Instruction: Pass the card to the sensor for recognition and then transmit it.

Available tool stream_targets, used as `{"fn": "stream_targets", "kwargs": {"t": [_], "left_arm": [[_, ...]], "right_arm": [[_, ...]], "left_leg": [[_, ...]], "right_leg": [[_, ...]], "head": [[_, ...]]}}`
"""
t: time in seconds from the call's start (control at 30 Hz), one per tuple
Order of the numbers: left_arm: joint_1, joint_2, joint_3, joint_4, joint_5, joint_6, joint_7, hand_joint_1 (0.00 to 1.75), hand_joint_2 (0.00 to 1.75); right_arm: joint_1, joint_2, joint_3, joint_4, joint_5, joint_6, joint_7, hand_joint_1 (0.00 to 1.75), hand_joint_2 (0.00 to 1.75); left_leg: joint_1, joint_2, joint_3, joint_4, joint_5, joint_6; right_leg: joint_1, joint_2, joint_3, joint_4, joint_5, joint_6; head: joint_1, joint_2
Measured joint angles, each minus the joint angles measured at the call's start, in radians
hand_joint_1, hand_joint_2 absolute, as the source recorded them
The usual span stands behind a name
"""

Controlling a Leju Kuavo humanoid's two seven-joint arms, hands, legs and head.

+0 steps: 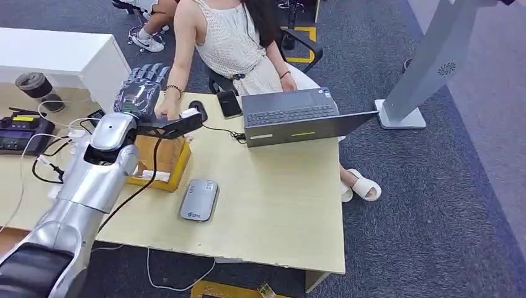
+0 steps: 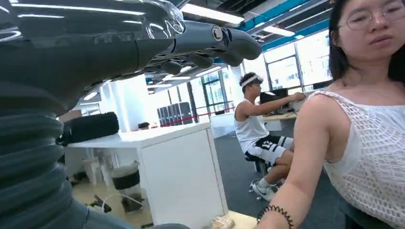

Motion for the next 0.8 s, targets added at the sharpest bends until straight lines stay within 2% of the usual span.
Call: {"fn": "stream_targets", "kwargs": {"t": [0.07,0.2,0.27,0.33,0.43,0.6,0.8], "left_arm": [[0.042,-0.001,0.0,-0.042,0.027,0.02,-0.019,0.0,1.75],[0.192,-0.003,0.0,-0.2,0.061,0.068,-0.056,0.0,1.75],[0.296,0.002,0.0,-0.297,0.063,0.113,-0.057,0.0,1.75],[0.482,0.018,0.0,-0.458,0.062,0.178,-0.058,0.0,1.75],[0.672,0.03,0.01,-0.579,0.063,0.217,-0.071,0.0,1.75],[0.844,0.04,0.08,-0.672,0.072,0.227,-0.1,0.0,1.75],[0.907,0.035,0.136,-0.691,0.047,0.232,-0.096,0.0,1.75]], "right_arm": [[0.0,0.0,0.0,0.0,-0.005,-0.002,-0.001,0.0,0.0],[0.001,0.0,-0.005,0.0,-0.023,-0.005,-0.004,0.0,0.0],[0.0,0.0,-0.011,0.001,-0.043,-0.013,-0.013,0.0,0.0],[0.004,0.001,-0.027,0.002,-0.065,-0.024,-0.018,0.0,0.0],[0.007,0.001,-0.042,0.002,-0.072,-0.034,-0.02,0.0,0.0],[0.007,0.001,-0.056,0.003,-0.074,-0.037,-0.023,0.0,0.0],[0.007,0.001,-0.058,0.003,-0.07,-0.04,-0.025,0.0,0.0]], "left_leg": [[0.0,0.0,0.0,0.0,0.0,0.0],[0.0,0.0,-0.001,0.0,-0.002,0.001],[-0.002,0.004,0.003,-0.003,-0.005,-0.001],[-0.002,0.012,0.008,-0.003,-0.009,0.0],[-0.002,0.011,0.006,-0.003,-0.01,0.002],[-0.001,0.008,0.006,-0.003,-0.011,0.002],[-0.001,0.007,0.007,-0.003,-0.011,0.001]], "right_leg": [[0.0,0.0,0.0,0.0,0.0,0.0],[-0.001,0.001,0.0,0.0,-0.001,0.001],[-0.002,0.004,0.002,0.0,-0.002,0.0],[-0.003,0.012,0.003,-0.001,-0.005,0.001],[-0.002,0.011,0.002,-0.001,-0.007,0.0],[-0.002,0.008,0.002,-0.001,-0.009,0.001],[-0.002,0.007,0.003,-0.001,-0.008,0.001]], "head": [[0.0,0.0],[0.001,0.0],[0.005,0.0],[0.0,0.0],[0.001,0.0],[0.002,0.0],[0.001,0.0]]}}
